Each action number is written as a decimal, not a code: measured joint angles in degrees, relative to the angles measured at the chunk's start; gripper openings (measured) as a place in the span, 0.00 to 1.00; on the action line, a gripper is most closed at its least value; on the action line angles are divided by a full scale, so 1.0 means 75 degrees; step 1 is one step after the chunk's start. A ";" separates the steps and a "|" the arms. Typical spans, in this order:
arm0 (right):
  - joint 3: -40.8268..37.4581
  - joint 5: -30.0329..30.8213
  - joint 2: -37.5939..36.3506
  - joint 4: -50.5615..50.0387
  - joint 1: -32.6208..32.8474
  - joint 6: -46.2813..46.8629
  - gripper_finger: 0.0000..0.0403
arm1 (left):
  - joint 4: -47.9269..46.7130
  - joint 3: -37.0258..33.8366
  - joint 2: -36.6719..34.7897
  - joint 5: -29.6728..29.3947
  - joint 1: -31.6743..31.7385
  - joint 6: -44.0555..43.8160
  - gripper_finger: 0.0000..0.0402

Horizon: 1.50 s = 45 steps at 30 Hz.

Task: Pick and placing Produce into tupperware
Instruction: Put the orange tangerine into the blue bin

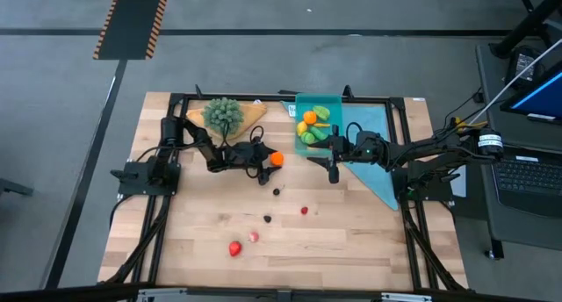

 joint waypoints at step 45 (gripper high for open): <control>0.0000 0.0006 0.0000 -0.0027 0.0000 -0.0003 0.53 | -0.0154 0.0300 -0.0006 0.0003 -0.0003 -0.0023 0.69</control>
